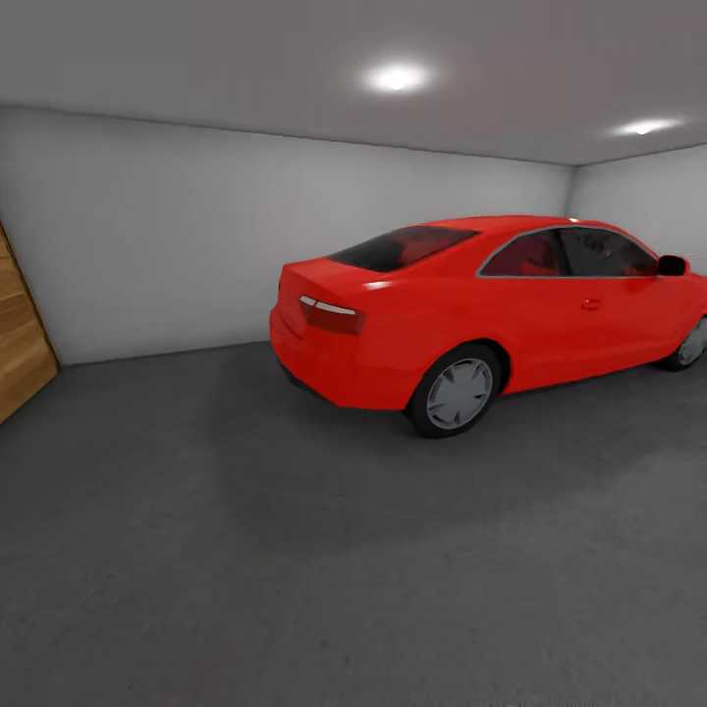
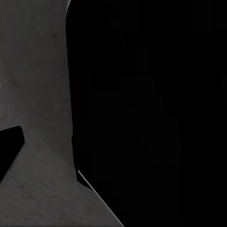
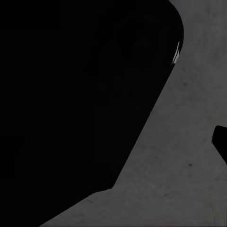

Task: Move the two storage containers from the living room to the garage. In the garage, place one container on the floor and stack the other container on top of it (either order is fine).

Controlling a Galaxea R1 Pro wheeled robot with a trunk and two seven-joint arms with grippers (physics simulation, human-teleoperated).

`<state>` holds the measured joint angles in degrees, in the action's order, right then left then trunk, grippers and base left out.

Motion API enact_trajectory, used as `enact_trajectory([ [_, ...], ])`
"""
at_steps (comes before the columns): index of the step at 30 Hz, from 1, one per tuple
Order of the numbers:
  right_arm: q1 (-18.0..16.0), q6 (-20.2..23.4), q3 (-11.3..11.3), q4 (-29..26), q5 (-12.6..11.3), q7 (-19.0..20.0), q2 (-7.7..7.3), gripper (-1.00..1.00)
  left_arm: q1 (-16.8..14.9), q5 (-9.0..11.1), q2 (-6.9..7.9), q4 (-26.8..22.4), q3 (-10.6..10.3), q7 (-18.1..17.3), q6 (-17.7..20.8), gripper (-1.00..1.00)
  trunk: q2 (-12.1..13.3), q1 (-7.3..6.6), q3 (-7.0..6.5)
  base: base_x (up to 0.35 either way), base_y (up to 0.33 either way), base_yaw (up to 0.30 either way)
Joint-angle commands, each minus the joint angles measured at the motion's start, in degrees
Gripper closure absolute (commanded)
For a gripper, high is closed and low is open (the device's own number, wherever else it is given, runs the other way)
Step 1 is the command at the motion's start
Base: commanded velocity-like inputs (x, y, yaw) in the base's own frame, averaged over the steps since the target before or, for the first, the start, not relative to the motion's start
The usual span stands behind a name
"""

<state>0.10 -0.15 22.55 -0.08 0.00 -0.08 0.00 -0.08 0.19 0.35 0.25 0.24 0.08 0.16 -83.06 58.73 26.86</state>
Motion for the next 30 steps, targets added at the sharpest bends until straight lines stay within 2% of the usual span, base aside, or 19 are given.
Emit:
enact_trajectory([
  [1, -0.01, -0.02, 0.22, -0.01, 0.0, -0.01, 0.0, -1.0, -0.01, 0.04, 0.01, 0.01, 0.02, 0.01, 0.02, -1.0, -0.02, 0.0, 0.01, 0.0, 0.0, -0.283],
  [30, -0.01, 0.07, 0.22, -0.01, 0.0, -0.01, 0.0, -1.0, -0.01, -0.11, -0.17, 0.01, -0.01, 0.01, 0.02, -1.0, -0.02, 0.0, -0.57, 0.0, 0.0, -0.293],
])
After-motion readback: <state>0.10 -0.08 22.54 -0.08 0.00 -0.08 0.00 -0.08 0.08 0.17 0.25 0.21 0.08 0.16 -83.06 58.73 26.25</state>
